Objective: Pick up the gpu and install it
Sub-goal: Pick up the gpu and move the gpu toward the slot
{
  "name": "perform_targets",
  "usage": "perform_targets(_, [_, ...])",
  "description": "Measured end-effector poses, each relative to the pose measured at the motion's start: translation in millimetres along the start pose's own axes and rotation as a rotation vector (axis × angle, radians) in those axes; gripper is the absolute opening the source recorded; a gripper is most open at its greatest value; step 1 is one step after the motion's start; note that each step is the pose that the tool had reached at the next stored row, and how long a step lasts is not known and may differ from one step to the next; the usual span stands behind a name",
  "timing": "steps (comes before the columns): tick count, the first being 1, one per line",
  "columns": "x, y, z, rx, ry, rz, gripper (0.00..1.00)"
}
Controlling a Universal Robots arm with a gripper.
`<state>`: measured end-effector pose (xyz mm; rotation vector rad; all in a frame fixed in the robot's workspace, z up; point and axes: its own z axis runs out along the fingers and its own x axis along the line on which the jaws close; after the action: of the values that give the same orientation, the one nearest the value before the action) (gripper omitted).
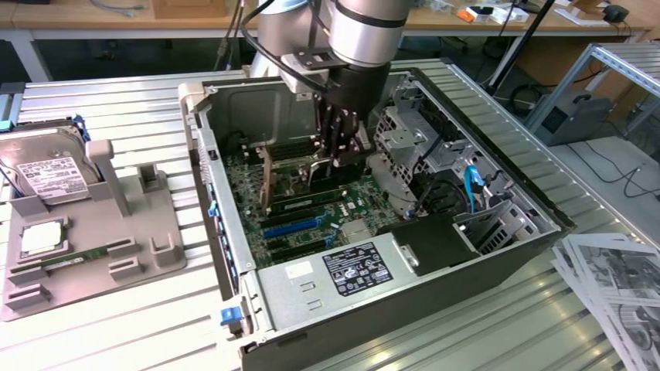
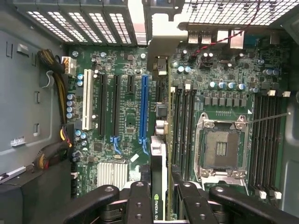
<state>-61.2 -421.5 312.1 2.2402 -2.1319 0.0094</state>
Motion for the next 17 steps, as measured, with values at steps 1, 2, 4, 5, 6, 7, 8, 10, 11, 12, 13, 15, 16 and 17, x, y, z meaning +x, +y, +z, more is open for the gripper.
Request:
perform_targets(1, [1.3, 0.0, 2.0, 0.0004, -0.0062, 0.000, 0.27])
perform_targets(2, [2.0, 0.0, 2.8, 0.0009, -0.0162, -0.001, 0.27])
perform_targets(4, [2.5, 0.0, 3.1, 0.0022, -0.0417, -0.001, 0.27])
perform_targets(5, [2.5, 0.1, 3.0, 0.0023, -0.0444, -0.001, 0.27])
perform_targets(6, [2.5, 0.0, 3.1, 0.0024, -0.0444, -0.001, 0.27])
perform_targets(7, [2.5, 0.0, 3.0, 0.0023, -0.0444, -0.001, 0.27])
perform_targets(8, [2.5, 0.0, 3.0, 0.0023, -0.0445, -0.001, 0.27])
perform_targets(10, [2.5, 0.0, 3.0, 0.0023, -0.0445, -0.001, 0.27])
perform_targets(11, [2.5, 0.0, 3.0, 0.0023, -0.0444, -0.001, 0.27])
perform_targets(12, [2.5, 0.0, 3.0, 0.0023, -0.0445, -0.001, 0.27])
perform_targets(13, [2.5, 0.0, 3.0, 0.0023, -0.0445, -0.001, 0.27])
perform_targets(15, [2.8, 0.1, 3.0, 0.0022, -0.0444, -0.001, 0.27])
perform_targets(16, [3.5, 0.0, 3.1, 0.0023, -0.0445, -0.002, 0.27])
perform_targets(17, [4.8, 0.1, 3.1, 0.0023, -0.0444, -0.002, 0.27])
